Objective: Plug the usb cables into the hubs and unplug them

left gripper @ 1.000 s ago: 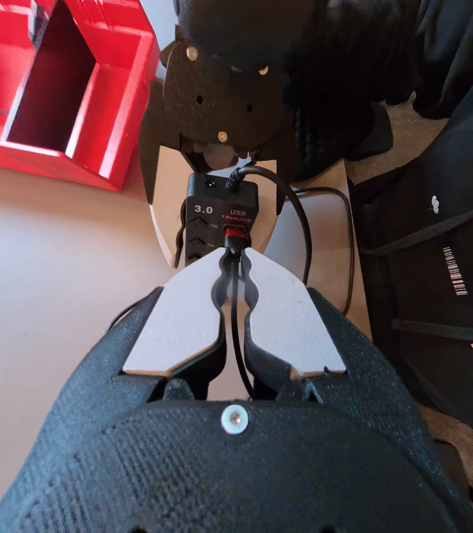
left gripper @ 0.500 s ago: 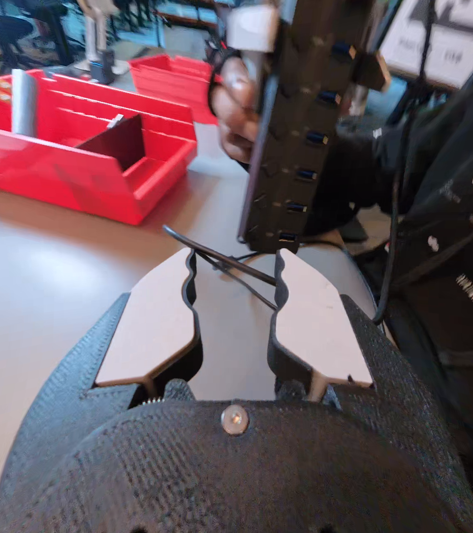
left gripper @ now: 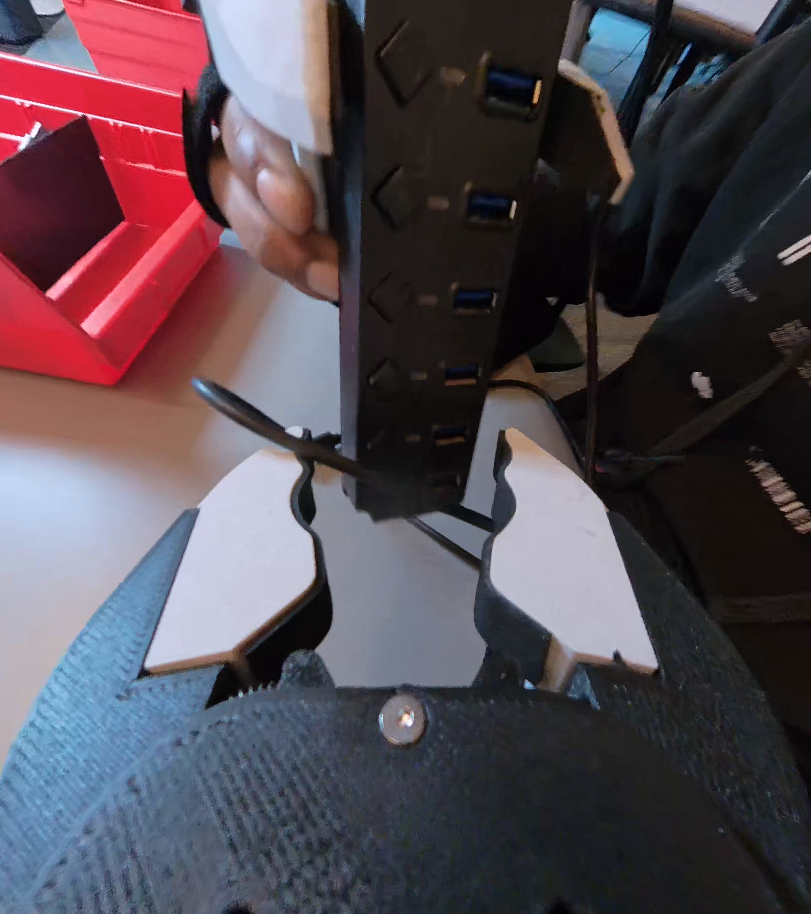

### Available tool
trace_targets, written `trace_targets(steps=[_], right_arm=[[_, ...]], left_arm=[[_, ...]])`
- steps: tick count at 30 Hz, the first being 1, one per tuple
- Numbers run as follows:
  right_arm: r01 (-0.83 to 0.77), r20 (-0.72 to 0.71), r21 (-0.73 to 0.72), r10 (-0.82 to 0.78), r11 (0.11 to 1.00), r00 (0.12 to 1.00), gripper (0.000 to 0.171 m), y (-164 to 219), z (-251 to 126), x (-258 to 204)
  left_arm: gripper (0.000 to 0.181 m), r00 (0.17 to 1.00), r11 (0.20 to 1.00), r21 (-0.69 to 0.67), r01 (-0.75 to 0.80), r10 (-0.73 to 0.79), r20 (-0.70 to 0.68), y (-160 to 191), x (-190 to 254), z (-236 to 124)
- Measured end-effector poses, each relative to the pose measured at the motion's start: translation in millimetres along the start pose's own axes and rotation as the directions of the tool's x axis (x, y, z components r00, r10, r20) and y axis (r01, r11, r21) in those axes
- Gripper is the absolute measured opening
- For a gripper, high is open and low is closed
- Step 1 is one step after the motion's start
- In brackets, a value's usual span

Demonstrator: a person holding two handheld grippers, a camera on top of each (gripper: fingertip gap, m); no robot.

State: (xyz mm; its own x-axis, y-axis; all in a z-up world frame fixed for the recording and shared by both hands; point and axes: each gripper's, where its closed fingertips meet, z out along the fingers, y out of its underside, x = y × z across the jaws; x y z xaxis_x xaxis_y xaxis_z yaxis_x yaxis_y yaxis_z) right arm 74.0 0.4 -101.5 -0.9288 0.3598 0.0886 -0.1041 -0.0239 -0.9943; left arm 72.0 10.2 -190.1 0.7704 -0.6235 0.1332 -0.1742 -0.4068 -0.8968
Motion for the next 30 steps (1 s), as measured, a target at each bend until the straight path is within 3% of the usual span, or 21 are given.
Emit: trace_targets(steps=[3,5,10,14,16,19,22,24,25,27,28,30], right_arm=[[0.013,-0.009,-0.031,-0.013,0.999,1.0,0.064,7,7,2],[0.019,-0.06,-0.086,-0.025,0.996,0.998,0.064,16,5,10],[0.003,-0.233,-0.407,-0.107,0.913,0.967,0.067,54,-33,39],[-0.104,-0.305,-0.517,-0.07,0.849,0.95,0.074,65,-65,52],[-0.184,-0.338,-0.6,-0.038,0.778,0.94,0.074,87,-76,55],[-0.288,-0.352,-0.754,0.008,0.591,0.936,0.07,132,-93,36],[-0.426,-0.424,-0.808,0.1,0.408,0.9,0.049,169,-99,10],[-0.461,-0.448,-0.82,0.123,0.339,0.886,0.051,184,-95,-3],[-0.467,-0.459,-0.822,0.106,0.327,0.882,0.043,189,-93,-3],[-0.426,-0.431,-0.834,0.067,0.35,0.9,0.01,192,-86,-1],[-0.367,-0.379,-0.854,0.044,0.368,0.925,0.009,189,-83,-1],[-0.098,-0.136,-0.858,-0.038,0.504,0.99,0.008,161,-60,-17]], left_arm=[[0.066,0.99,0.992,-0.074,-0.101,0.108,0.091,0,1,16],[0.056,0.955,0.972,-0.172,-0.157,0.194,0.225,6,-17,14],[0.055,0.926,0.951,-0.285,-0.124,0.214,0.312,20,-37,-23],[0.055,0.865,0.899,-0.405,-0.166,0.33,0.378,18,-46,-62],[0.055,0.83,0.878,-0.449,-0.165,0.369,0.417,10,-52,-84],[0.055,0.778,0.851,-0.507,-0.139,0.411,0.476,3,-59,-115],[0.055,0.751,0.842,-0.526,-0.121,0.424,0.505,1,-60,-130],[0.055,0.748,0.843,-0.526,-0.11,0.419,0.514,2,-58,-132],[0.055,0.745,0.846,-0.523,-0.103,0.414,0.523,2,-58,-132],[0.055,0.753,0.859,-0.507,-0.068,0.378,0.539,5,-59,-131],[0.055,0.757,0.866,-0.499,-0.031,0.346,0.554,9,-60,-132],[0.055,0.776,0.863,-0.499,0.081,0.26,0.575,24,-64,-133]])
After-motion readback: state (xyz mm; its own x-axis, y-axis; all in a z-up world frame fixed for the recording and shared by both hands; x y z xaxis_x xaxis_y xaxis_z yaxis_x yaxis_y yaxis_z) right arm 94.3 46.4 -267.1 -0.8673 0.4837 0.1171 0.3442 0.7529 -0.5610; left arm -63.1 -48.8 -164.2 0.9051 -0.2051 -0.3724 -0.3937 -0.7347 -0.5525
